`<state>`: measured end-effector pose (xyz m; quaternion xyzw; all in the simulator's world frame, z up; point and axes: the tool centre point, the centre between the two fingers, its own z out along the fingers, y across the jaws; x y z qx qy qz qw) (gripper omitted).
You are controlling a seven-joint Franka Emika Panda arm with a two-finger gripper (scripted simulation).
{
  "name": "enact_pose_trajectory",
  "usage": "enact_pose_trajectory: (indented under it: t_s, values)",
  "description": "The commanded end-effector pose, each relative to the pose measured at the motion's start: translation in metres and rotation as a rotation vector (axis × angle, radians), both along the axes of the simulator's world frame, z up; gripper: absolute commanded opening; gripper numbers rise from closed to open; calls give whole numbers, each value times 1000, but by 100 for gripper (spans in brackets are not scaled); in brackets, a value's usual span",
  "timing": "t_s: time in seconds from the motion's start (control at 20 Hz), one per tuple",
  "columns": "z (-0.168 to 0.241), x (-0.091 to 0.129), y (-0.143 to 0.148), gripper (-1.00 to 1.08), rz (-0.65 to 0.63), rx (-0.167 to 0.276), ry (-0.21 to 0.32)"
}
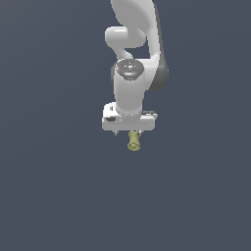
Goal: Pick up the object and move it to a goal position.
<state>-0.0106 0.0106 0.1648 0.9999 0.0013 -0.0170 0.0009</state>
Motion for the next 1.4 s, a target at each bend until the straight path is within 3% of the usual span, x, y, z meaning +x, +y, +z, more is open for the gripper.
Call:
enact_pose_trajectory:
  t_s: [0.0,0.75,1.35]
  values:
    - [-5,-2,3,100,-5,0,-2]
    - [-56,-33,33,100,-71,0,-31]
    - [-71,-37,35,100,-75,1,-33]
